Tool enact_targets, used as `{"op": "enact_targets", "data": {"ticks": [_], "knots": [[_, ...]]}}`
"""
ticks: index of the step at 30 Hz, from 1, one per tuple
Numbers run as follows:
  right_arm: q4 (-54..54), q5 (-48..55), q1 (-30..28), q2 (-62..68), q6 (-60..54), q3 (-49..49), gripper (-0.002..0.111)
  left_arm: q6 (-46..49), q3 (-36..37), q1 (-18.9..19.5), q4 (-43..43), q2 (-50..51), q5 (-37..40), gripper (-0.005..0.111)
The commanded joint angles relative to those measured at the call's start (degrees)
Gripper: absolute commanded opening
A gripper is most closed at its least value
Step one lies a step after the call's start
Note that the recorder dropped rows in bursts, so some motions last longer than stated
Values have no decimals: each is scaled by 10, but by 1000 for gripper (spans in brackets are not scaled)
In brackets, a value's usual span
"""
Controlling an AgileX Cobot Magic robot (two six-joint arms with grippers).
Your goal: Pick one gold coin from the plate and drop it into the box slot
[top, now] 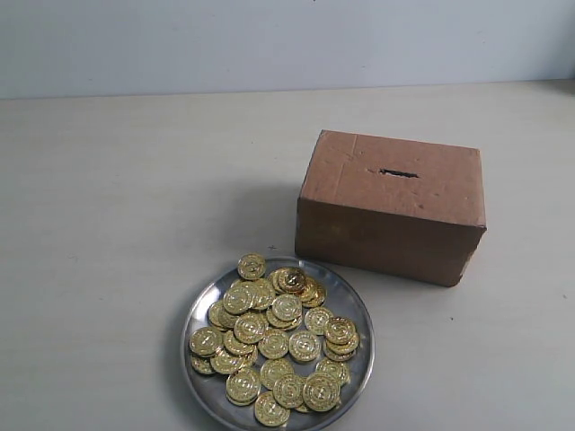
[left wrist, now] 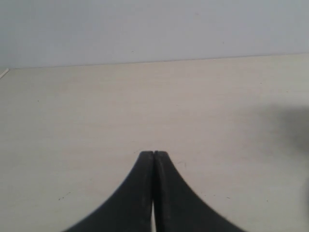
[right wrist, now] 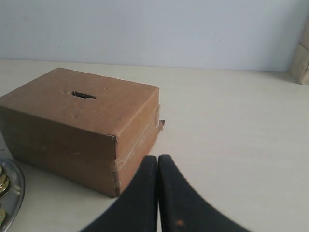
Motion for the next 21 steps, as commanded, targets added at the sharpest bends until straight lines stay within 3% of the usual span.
{"op": "enact_targets", "data": {"ticks": [1, 21], "knots": [[0, -8, 2, -3, 2, 3, 0, -5, 2, 2, 1, -3, -4, 0], [0, -8, -15, -3, 2, 3, 0, -5, 2, 2, 1, -3, 8, 0]]}}
